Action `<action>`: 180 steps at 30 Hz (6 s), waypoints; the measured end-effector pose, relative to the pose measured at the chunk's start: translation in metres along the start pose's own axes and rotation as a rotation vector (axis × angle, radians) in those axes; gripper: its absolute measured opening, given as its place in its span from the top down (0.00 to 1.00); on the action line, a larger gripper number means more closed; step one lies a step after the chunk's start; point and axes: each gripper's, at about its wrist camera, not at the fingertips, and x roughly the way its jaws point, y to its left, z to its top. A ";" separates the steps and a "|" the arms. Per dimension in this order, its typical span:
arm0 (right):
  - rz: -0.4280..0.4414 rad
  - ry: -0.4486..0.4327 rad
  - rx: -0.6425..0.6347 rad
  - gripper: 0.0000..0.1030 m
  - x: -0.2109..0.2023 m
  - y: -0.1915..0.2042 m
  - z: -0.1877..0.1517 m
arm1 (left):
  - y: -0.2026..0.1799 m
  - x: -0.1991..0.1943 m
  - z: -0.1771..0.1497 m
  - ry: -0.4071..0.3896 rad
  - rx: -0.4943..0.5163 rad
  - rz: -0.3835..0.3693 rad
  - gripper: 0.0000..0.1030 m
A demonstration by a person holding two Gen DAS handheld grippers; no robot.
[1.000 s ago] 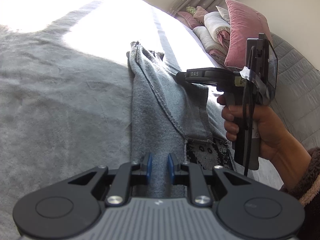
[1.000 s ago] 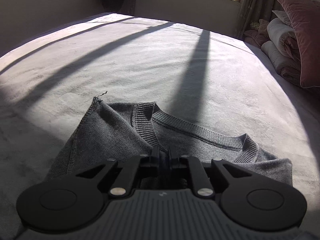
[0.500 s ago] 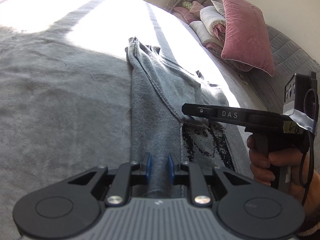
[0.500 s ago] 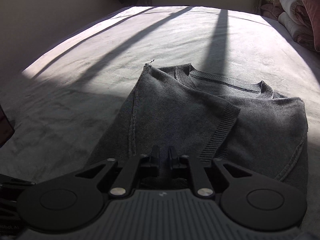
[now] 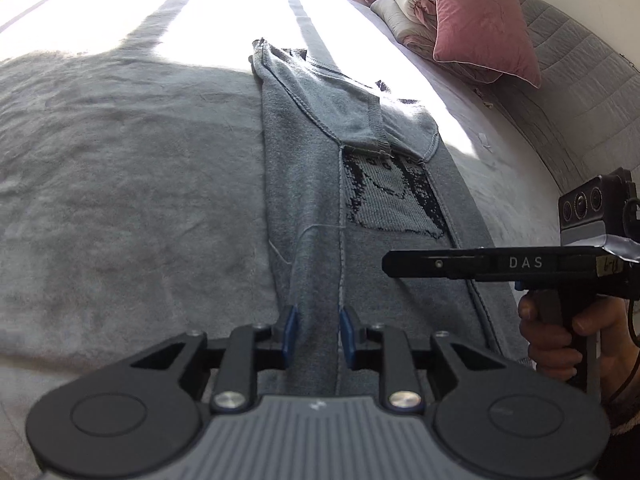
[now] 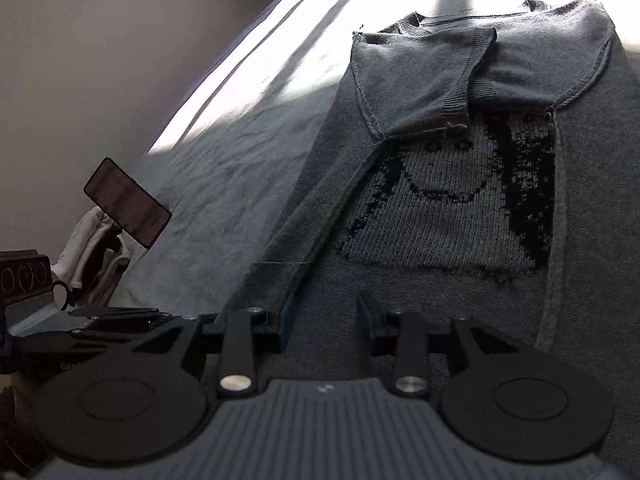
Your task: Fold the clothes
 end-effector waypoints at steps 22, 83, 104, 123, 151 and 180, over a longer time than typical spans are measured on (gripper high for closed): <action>0.256 0.094 0.111 0.70 0.029 0.021 -0.041 | -0.072 -0.028 -0.062 0.093 0.366 0.426 0.96; 0.038 -0.031 0.052 0.84 0.003 -0.009 -0.008 | -0.067 -0.008 -0.039 -0.039 0.276 0.051 0.86; -0.136 -0.011 -0.063 0.84 -0.068 -0.005 -0.023 | -0.058 -0.018 -0.052 0.072 0.241 -0.010 0.85; -0.250 -0.023 -0.167 0.59 -0.107 0.021 -0.131 | -0.086 -0.028 -0.070 -0.031 0.219 0.059 0.97; -0.039 -0.125 0.051 0.65 -0.022 0.026 -0.055 | -0.023 -0.002 -0.076 -0.225 0.064 -0.099 0.92; -0.234 -0.313 0.056 0.84 0.011 0.024 -0.027 | -0.006 -0.012 -0.086 -0.290 0.083 -0.194 0.91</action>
